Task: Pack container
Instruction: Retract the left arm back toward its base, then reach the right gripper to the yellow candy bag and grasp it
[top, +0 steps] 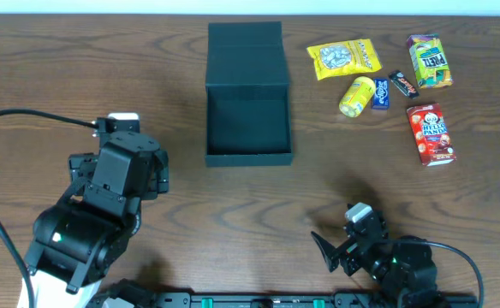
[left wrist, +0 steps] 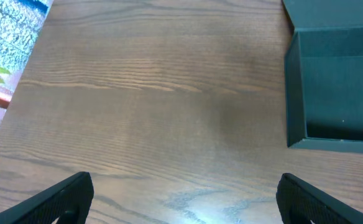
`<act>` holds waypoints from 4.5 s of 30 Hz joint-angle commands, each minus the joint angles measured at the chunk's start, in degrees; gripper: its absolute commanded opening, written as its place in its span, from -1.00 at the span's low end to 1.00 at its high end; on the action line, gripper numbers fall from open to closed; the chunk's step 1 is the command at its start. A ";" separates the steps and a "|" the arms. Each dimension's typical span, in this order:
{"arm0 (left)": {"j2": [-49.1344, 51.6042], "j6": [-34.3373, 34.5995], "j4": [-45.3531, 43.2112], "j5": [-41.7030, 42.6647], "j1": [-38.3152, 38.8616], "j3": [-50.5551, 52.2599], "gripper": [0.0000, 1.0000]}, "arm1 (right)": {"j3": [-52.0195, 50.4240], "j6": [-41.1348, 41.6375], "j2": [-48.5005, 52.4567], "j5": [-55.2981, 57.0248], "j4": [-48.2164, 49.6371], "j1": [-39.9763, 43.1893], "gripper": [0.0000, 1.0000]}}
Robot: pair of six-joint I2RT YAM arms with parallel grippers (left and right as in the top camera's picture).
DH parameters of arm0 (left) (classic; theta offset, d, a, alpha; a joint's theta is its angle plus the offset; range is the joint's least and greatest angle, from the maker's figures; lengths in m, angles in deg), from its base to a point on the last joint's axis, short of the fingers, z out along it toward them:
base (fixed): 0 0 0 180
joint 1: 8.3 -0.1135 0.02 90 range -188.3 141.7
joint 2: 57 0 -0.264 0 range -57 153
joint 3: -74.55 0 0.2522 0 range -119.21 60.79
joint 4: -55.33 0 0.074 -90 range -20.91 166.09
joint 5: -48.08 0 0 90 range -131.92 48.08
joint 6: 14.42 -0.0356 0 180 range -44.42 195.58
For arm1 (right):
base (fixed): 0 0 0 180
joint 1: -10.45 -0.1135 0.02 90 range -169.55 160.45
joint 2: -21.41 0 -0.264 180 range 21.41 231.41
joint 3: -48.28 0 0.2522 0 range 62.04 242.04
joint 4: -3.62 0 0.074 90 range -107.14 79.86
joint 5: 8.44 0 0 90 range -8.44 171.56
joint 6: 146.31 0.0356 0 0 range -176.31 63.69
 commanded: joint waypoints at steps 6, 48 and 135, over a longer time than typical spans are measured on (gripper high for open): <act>0.48 0.66 0.42 0.22 -0.17 -0.37 0.90 | -0.20 -0.76 -0.31 0.00 0.11 -0.33 0.99; 0.48 0.66 0.42 0.22 -0.17 -0.37 0.90 | 18.97 24.50 33.05 -8.94 37.90 12.66 0.98; 0.48 0.66 0.42 0.22 -0.17 -0.37 0.90 | 117.87 1.60 153.22 12.61 -7.91 15.06 -0.11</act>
